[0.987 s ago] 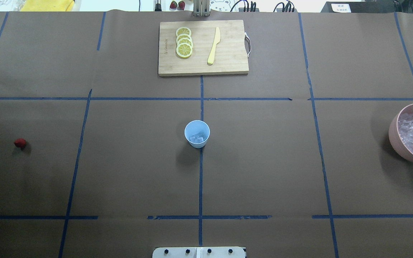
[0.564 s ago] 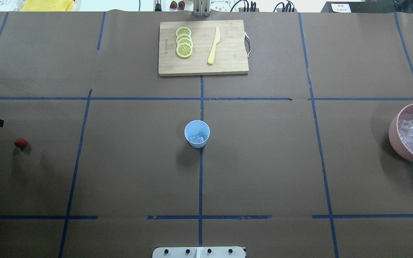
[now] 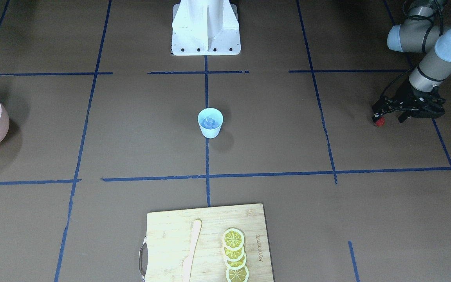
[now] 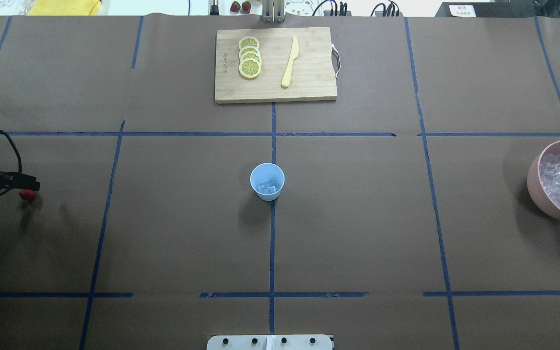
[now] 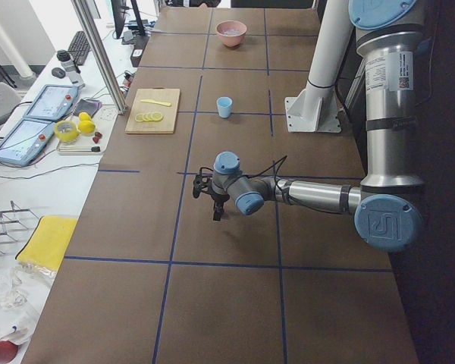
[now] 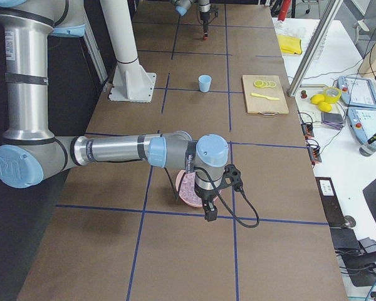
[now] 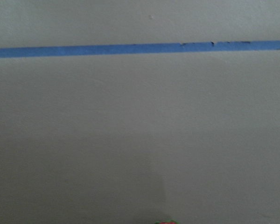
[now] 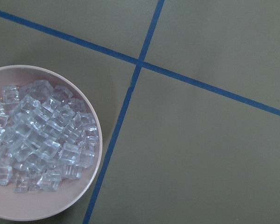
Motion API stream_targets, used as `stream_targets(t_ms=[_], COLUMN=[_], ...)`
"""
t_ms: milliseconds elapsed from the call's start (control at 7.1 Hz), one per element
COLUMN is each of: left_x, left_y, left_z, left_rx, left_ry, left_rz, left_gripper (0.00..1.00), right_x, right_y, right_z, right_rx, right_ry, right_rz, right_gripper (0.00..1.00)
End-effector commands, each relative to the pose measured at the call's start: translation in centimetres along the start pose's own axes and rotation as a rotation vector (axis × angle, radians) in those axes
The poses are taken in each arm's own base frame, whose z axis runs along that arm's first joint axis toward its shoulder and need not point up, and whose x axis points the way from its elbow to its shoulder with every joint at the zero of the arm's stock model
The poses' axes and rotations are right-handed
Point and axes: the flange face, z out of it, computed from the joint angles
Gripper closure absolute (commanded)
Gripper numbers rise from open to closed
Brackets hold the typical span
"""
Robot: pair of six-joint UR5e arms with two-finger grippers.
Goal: Put ice and strawberries in cup
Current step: 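Lower the left gripper onto the red strawberry and close on it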
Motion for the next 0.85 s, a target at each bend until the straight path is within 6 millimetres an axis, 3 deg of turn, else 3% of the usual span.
stream_targets(t_ms=[0,141,282,423,564,705], left_x=[0.56,0.58,0.55,0.55,0.55,0.50], left_y=[0.57,0.57,0.61,0.62,0.62,0.58], left_z=[0.57,0.56,0.65,0.67,0.67,0.62], left_rx=[-0.012,-0.012,-0.012,-0.014,-0.014,-0.013], left_ry=[0.004,0.005,0.004,0.003,0.003,0.003], left_rz=[0.007,0.008,0.008,0.007,0.012,0.016], left_gripper=[0.00,0.00,0.08,0.56,0.86,0.93], right_x=[0.05,0.05,0.01,-0.03,-0.07,-0.12], right_y=[0.03,0.03,0.01,-0.01,-0.03,-0.05], right_z=[0.07,0.07,0.02,-0.04,-0.10,-0.16], right_rx=[-0.001,-0.001,0.000,0.001,0.002,0.003], right_ry=[-0.001,-0.001,0.000,0.000,0.001,0.001], right_rz=[0.002,0.002,0.001,0.001,0.000,0.001], right_gripper=[0.00,0.00,0.00,0.00,0.00,0.00])
